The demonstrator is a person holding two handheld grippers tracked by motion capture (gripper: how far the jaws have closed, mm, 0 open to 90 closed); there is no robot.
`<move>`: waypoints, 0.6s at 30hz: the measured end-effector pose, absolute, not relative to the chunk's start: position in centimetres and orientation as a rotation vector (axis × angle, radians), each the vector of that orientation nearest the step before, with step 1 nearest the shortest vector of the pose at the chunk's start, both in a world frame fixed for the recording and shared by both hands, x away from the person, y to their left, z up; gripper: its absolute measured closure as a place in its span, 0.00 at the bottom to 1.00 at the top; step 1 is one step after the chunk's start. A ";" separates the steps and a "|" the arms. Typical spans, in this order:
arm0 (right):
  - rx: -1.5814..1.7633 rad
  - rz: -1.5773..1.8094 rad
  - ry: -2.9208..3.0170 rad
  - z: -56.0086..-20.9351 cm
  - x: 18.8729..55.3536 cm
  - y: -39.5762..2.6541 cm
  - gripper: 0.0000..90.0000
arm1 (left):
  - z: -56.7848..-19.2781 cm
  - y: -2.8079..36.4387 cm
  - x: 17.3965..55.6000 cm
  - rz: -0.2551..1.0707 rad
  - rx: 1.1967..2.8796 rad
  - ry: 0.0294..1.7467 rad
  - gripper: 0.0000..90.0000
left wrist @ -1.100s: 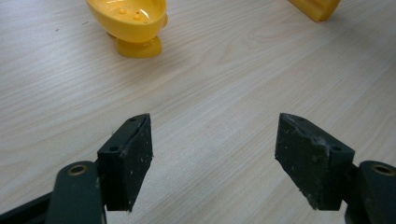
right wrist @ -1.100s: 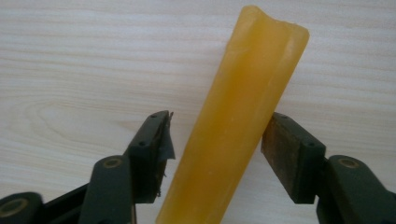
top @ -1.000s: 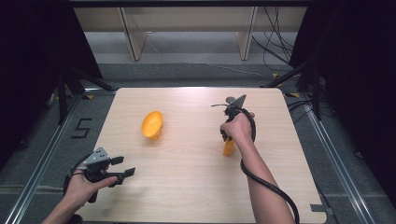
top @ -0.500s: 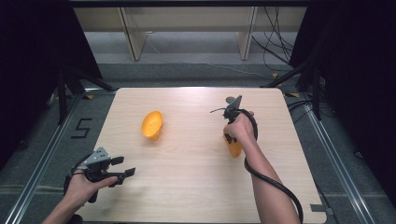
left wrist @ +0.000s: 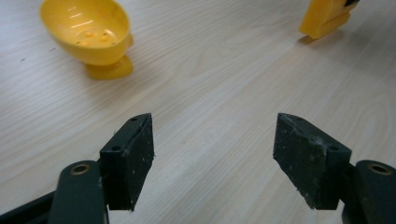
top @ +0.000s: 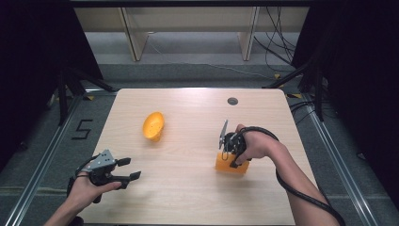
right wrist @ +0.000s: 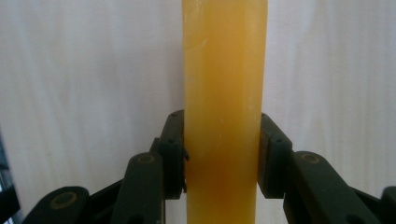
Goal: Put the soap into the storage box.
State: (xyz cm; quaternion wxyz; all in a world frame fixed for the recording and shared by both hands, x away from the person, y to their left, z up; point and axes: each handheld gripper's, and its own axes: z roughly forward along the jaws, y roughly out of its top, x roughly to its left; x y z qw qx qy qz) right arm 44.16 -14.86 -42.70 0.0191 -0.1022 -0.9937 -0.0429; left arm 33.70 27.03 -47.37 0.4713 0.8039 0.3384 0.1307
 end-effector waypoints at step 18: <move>0.066 -0.172 -3.117 -39.4 41.0 -10.3 0.69 | -46.1 18.3 33.3 0.213 2.022 0.412 0.30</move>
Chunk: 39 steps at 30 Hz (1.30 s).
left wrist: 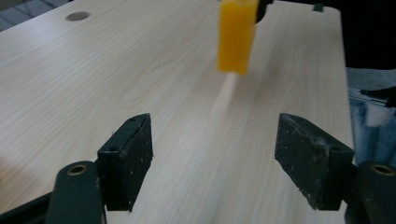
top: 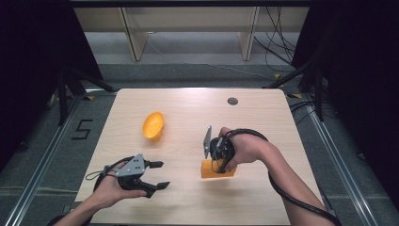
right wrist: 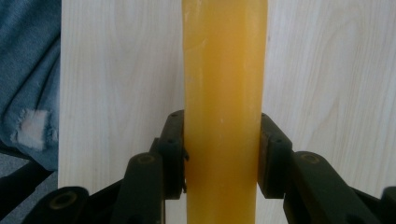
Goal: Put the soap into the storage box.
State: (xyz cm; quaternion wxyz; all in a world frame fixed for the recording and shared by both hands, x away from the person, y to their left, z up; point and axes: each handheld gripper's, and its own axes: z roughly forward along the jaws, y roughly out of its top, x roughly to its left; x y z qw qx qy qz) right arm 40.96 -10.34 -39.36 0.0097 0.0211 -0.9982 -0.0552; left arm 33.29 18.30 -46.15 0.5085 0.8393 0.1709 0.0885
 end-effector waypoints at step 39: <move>0.220 -0.174 -3.097 -38.3 40.2 -4.1 0.69 | -46.7 13.1 35.0 0.192 1.979 0.330 0.62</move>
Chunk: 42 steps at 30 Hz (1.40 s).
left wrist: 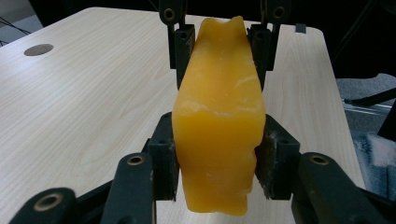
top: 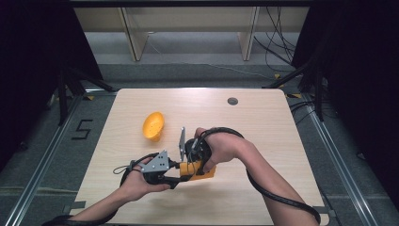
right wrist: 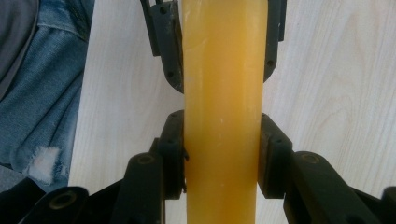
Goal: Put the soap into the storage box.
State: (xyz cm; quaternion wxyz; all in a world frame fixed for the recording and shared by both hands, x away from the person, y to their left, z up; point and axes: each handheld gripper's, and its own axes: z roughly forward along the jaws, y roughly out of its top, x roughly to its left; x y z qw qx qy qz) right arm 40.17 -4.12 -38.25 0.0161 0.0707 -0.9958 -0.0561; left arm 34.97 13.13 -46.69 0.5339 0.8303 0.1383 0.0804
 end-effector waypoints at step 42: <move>-0.360 -1.177 -3.298 -33.3 40.5 -12.2 0.49 | -45.0 16.3 35.6 0.380 1.857 0.722 0.67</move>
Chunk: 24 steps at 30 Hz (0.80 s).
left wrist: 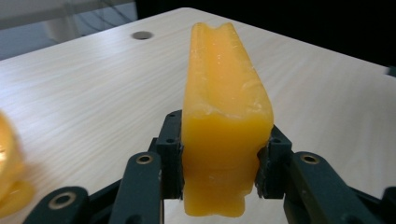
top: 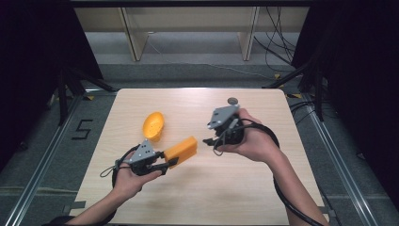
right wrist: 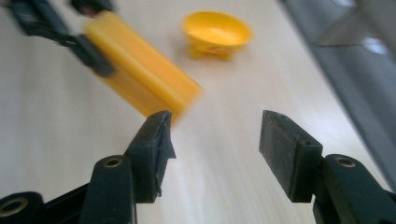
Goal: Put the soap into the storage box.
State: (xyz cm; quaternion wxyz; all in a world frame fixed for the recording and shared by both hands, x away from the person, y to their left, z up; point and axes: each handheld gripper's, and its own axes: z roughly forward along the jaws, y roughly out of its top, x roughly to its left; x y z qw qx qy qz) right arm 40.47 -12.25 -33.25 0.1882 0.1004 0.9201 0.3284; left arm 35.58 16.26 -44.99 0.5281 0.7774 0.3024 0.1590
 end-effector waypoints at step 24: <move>1.012 1.014 2.305 -43.5 37.4 -19.8 0.56 | -44.8 20.4 40.4 0.840 1.511 1.301 0.67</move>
